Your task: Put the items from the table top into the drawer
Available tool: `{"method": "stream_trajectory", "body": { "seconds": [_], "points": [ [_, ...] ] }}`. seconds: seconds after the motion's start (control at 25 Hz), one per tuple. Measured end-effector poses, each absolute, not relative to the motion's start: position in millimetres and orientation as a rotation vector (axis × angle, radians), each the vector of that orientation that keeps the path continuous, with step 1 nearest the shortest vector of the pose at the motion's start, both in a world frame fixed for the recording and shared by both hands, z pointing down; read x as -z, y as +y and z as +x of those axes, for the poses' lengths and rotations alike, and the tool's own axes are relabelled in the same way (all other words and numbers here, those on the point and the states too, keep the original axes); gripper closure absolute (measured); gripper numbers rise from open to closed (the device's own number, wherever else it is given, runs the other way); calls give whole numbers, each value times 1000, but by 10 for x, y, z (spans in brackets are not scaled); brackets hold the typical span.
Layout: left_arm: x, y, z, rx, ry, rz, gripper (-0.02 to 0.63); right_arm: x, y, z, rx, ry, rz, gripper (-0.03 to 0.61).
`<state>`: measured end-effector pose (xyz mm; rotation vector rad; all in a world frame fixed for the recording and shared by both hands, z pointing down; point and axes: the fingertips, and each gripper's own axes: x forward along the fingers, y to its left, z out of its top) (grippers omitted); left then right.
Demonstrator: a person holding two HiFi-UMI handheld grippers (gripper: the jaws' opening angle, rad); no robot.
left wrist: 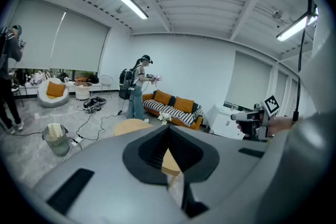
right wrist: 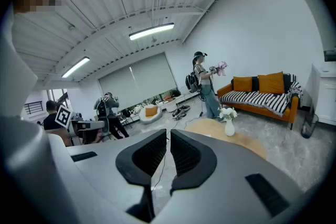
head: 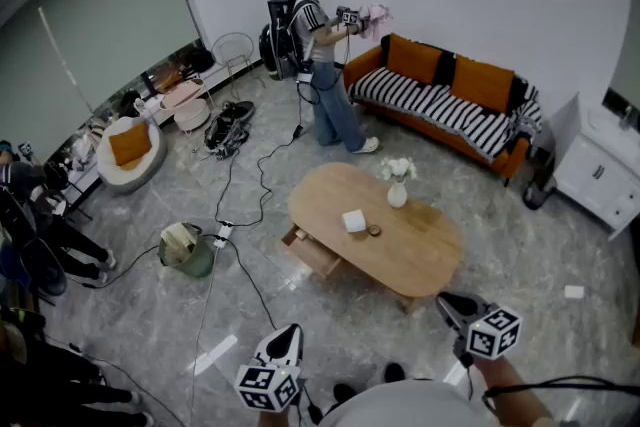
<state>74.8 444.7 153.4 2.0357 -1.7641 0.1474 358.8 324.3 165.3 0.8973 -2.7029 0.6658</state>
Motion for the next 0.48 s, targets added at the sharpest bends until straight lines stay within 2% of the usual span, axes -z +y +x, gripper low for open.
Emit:
{"method": "stream_trajectory", "body": {
  "seconds": [0.48],
  "points": [
    [-1604,4440,779,-134,-1762,2012,612,-1658,3192,3584,-644,-2705,885,531]
  ]
}}
